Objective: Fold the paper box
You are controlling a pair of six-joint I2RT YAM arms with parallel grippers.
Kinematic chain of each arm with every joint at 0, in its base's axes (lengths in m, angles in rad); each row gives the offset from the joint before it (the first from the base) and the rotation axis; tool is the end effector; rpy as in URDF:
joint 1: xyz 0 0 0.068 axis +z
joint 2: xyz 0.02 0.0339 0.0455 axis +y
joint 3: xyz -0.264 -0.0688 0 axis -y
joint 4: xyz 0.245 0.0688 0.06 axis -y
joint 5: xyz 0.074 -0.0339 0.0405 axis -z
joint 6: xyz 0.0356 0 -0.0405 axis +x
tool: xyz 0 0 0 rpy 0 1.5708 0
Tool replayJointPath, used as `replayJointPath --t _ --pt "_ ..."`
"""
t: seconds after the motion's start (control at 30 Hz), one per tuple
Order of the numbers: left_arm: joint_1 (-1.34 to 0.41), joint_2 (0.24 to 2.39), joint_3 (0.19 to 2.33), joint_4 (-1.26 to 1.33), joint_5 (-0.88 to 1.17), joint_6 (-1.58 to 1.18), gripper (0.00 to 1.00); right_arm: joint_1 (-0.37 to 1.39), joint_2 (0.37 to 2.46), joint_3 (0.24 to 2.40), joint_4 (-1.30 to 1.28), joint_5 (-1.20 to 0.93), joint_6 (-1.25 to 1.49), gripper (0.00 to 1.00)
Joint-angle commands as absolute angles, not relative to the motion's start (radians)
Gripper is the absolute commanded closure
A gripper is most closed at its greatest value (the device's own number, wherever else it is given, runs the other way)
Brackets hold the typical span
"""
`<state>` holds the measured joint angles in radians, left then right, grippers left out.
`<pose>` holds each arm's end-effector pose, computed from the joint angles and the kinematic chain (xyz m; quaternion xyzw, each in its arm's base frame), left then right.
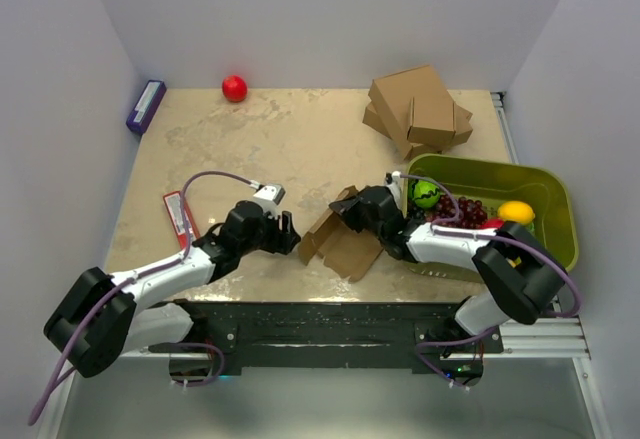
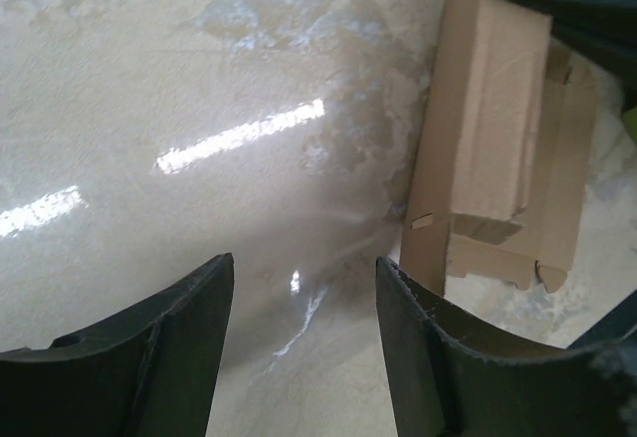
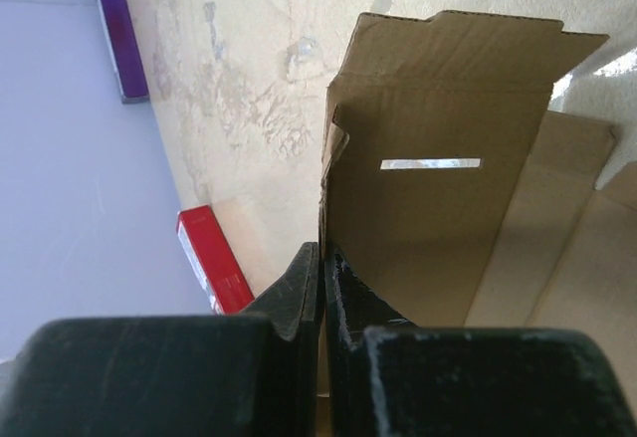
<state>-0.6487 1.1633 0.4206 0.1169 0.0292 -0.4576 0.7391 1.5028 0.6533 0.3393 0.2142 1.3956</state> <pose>0.1789 -0.1369 0.1702 0.0916 0.8856 -0.2501 0.3804 0.2297 0.1991 0.1794 0.3277 0.7945 0.3960 0.3234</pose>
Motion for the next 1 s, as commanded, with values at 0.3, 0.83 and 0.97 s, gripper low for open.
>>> replayJointPath --t 0.3,0.83,0.97 --pt "-0.658 1.031 0.463 0.043 -0.126 -0.403 0.38 0.738 1.539 0.626 0.735 0.141 1.319 1.00" --pt "-0.647 1.003 0.377 0.055 -0.157 -0.428 0.36 0.736 1.693 0.526 1.037 0.110 1.287 1.00" --pt "-0.647 0.997 0.357 0.063 -0.150 -0.433 0.36 0.736 1.723 0.515 1.052 0.117 1.285 1.00"
